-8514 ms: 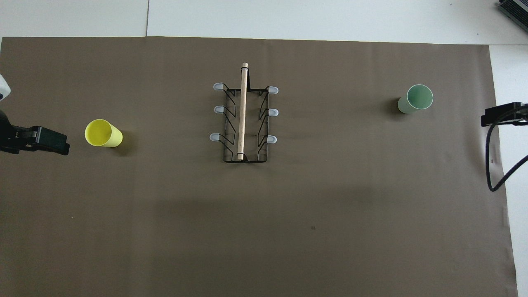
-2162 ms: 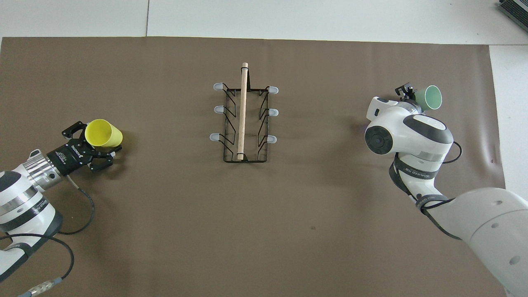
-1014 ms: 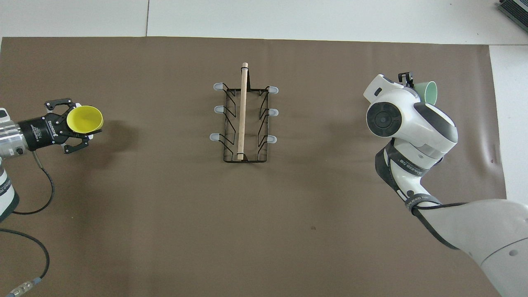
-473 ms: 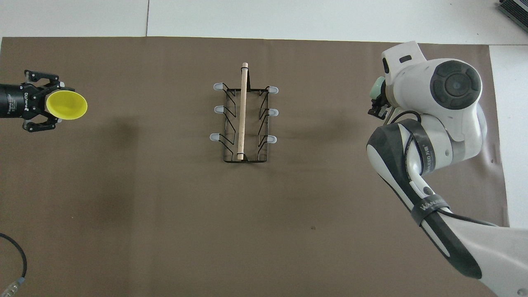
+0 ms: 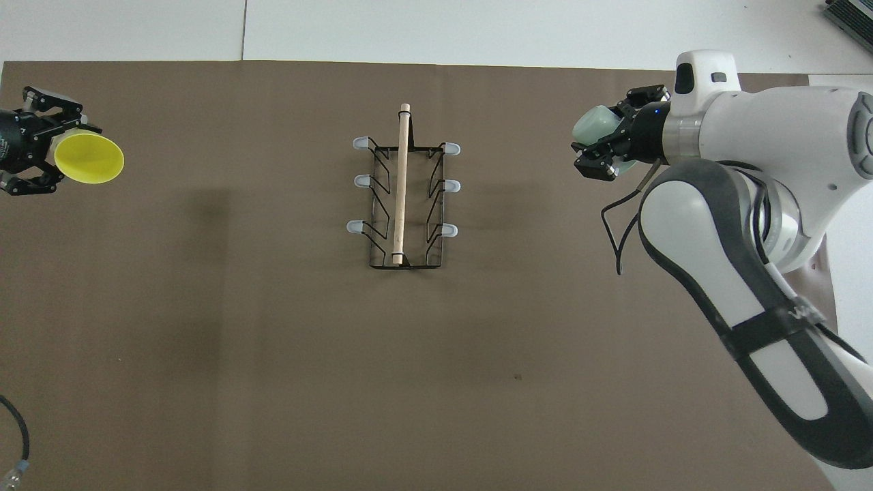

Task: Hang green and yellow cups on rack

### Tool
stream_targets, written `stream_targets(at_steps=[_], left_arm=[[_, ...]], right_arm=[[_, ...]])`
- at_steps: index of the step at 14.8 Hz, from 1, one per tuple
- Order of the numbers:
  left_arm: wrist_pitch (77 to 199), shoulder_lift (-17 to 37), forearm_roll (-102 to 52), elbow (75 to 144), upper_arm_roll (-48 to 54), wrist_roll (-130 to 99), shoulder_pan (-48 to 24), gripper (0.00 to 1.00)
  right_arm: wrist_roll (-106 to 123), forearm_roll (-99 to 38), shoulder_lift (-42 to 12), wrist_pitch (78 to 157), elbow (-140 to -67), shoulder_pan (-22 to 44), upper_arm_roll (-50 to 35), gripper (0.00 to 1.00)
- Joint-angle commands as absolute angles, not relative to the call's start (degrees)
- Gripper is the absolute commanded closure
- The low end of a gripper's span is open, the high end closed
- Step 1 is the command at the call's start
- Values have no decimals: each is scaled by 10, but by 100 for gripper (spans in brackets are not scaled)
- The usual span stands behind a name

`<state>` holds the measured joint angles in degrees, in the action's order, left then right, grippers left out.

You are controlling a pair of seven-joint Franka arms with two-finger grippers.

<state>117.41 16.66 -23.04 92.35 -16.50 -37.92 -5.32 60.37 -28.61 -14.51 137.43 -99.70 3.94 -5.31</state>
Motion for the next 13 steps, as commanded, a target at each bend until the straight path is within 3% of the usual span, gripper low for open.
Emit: stream_targets(at_steps=[1,10,13], left_arm=[[1179,149,-171,925,-171,-386,-69,100],[1174,110,33,932,-170,-470,-137,100],[1164,100,89,931,-171,-525,-169,100]], right_arm=[[663,-364,-129,1368,-1009,13,-61,100],[749,-651,-106,1375,-1041,22,-61,100],[843,-773,-93,1414,-1074,38,-61,100]])
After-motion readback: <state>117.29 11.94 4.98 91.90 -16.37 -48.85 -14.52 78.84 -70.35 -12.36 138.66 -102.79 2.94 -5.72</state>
